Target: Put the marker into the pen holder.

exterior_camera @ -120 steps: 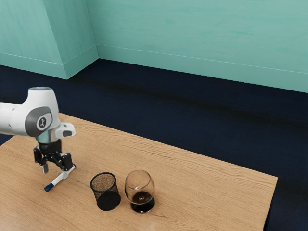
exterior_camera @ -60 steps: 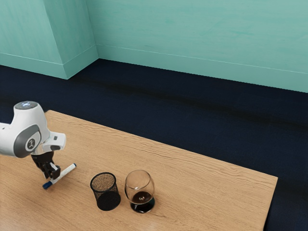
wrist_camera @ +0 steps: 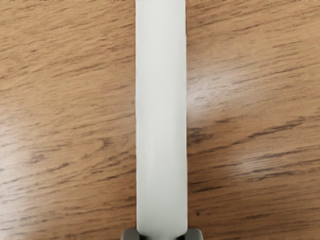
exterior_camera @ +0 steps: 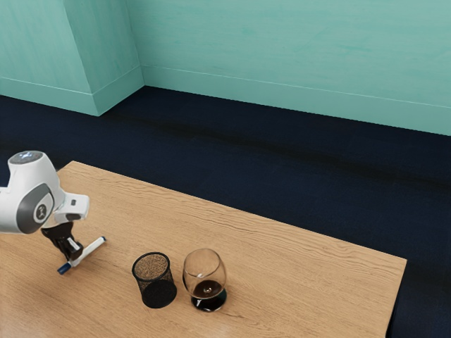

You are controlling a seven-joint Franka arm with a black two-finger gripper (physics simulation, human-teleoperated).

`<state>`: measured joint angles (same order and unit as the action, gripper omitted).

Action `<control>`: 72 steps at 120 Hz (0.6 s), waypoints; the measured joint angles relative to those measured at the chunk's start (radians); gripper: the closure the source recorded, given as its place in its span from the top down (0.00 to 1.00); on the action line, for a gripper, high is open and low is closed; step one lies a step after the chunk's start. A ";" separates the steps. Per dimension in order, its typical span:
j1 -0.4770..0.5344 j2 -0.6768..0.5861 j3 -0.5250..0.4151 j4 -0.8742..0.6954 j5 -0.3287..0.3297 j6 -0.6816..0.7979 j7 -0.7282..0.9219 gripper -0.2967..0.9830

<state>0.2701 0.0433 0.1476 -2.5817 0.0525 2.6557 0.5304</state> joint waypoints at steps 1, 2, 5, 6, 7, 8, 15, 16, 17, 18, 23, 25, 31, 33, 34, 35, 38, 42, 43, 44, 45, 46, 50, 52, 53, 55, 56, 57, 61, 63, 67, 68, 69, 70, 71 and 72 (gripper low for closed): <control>0.000 0.000 0.000 0.000 0.000 0.000 0.001 0.22; 0.001 0.000 0.000 0.001 -0.001 0.000 0.002 0.22; 0.000 -0.002 0.000 0.002 -0.001 -0.001 0.005 0.21; -0.001 -0.003 0.000 0.003 -0.001 -0.002 0.006 0.21; -0.001 -0.005 0.001 0.003 -0.001 -0.003 0.007 0.21; -0.003 -0.007 0.001 0.004 -0.001 -0.005 0.007 0.21; -0.011 -0.079 -0.002 0.010 -0.005 -0.039 0.010 0.19; -0.013 -0.094 -0.003 0.010 -0.005 -0.046 0.010 0.19; -0.016 -0.113 -0.003 0.011 -0.006 -0.055 0.009 0.19; -0.021 -0.130 -0.003 0.012 -0.006 -0.064 0.009 0.18; -0.091 -0.226 -0.003 0.009 -0.006 -0.112 0.006 0.18; -0.126 -0.263 -0.003 0.005 -0.005 -0.132 0.004 0.17; -0.202 -0.379 -0.007 -0.041 -0.003 -0.188 -0.006 0.17; -0.223 -0.416 -0.009 -0.060 -0.003 -0.206 -0.010 0.17; -0.233 -0.434 -0.011 -0.068 -0.002 -0.215 -0.013 0.17; -0.243 -0.454 -0.018 -0.077 -0.002 -0.226 -0.015 0.17; -0.265 -0.502 -0.041 -0.097 -0.001 -0.256 -0.024 0.16; -0.285 -0.544 -0.073 -0.123 -0.002 -0.292 -0.037 0.16; -0.290 -0.551 -0.081 -0.129 -0.002 -0.300 -0.040 0.16; -0.293 -0.557 -0.089 -0.133 -0.003 -0.308 -0.043 0.16; -0.296 -0.562 -0.098 -0.138 -0.005 -0.315 -0.046 0.16; -0.299 -0.567 -0.106 -0.142 -0.007 -0.322 -0.050 0.16; -0.306 -0.579 -0.137 -0.156 -0.017 -0.348 -0.062 0.16; -0.308 -0.582 -0.149 -0.163 -0.023 -0.359 -0.068 0.16; -0.309 -0.583 -0.153 -0.166 -0.025 -0.365 -0.071 0.16; -0.311 -0.584 -0.161 -0.171 -0.030 -0.374 -0.077 0.16; -0.312 -0.584 -0.164 -0.173 -0.032 -0.379 -0.080 0.16; -0.314 -0.584 -0.166 -0.175 -0.034 -0.383 -0.083 0.16; -0.321 -0.580 -0.173 -0.178 -0.040 -0.398 -0.094 0.16; -0.323 -0.573 -0.176 -0.176 -0.043 -0.405 -0.099 0.16; -0.327 -0.560 -0.178 -0.171 -0.048 -0.416 -0.109 0.16; -0.327 -0.557 -0.179 -0.170 -0.049 -0.418 -0.111 0.16; -0.327 -0.550 -0.179 -0.167 -0.050 -0.421 -0.113 0.16; -0.327 -0.545 -0.179 -0.164 -0.051 -0.423 -0.116 0.16; -0.327 -0.538 -0.180 -0.160 -0.052 -0.425 -0.118 0.16; -0.327 -0.533 -0.180 -0.156 -0.053 -0.427 -0.120 0.16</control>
<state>-0.0572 -0.4893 -0.0324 -2.7379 -0.0006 2.2282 0.4102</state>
